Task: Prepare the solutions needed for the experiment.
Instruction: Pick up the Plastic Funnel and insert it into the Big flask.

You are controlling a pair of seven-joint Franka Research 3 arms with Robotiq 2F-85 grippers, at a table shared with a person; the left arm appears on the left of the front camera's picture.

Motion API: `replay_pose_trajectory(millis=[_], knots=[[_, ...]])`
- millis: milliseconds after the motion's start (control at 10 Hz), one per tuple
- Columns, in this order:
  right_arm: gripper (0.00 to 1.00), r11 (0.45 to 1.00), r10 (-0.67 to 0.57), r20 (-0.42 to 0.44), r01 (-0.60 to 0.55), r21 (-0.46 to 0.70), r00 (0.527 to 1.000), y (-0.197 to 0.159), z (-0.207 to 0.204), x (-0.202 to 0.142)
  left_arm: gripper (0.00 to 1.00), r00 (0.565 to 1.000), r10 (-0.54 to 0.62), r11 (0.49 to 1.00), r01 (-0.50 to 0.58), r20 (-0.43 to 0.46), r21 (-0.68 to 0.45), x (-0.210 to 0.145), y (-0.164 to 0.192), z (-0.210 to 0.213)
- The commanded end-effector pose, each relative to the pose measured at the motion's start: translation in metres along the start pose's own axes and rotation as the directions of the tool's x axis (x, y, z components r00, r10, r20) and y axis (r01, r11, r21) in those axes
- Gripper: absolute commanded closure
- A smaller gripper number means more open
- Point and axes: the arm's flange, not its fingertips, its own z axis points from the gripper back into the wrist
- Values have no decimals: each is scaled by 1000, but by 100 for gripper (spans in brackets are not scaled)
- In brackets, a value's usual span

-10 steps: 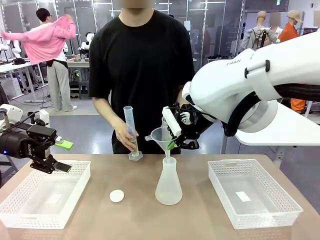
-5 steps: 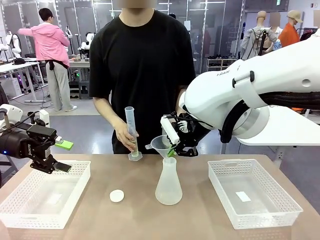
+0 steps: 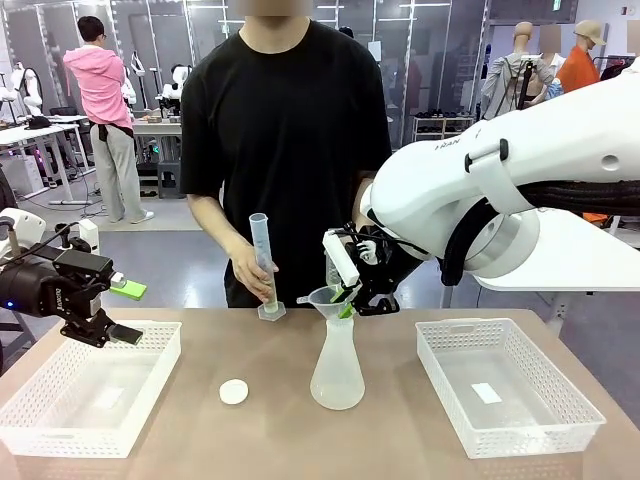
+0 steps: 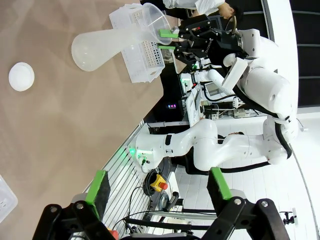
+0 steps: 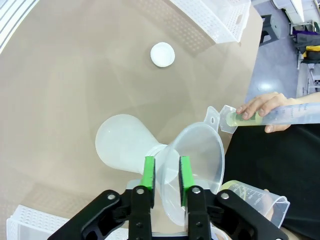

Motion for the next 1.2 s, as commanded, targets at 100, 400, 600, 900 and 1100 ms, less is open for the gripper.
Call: replay_pose_trajectory(millis=[100, 400, 600, 900, 1100], knots=[[43, 1000, -1, 13, 1, -5, 1000, 9, 4, -1, 0, 1000, -6, 1000, 6, 5, -19, 1, -2, -1], [43, 1000, -14, -8, 14, 28, 1000, 13, 17, 6, 0, 1000, -6, 1000, 6, 5, -19, 1, -2, -1], [43, 998, -25, -17, 26, 52, 1000, 18, 40, 9, 0, 1000, -6, 1000, 6, 5, -19, 1, -2, -1], [43, 997, -68, -49, 69, 34, 997, 24, 71, -2, 0, 1000, -6, 1000, 6, 5, -19, 1, -2, -1], [43, 999, -30, -23, 31, 23, 999, 17, 65, 0, 0, 1000, -6, 1000, 6, 5, -19, 1, -2, -1]])
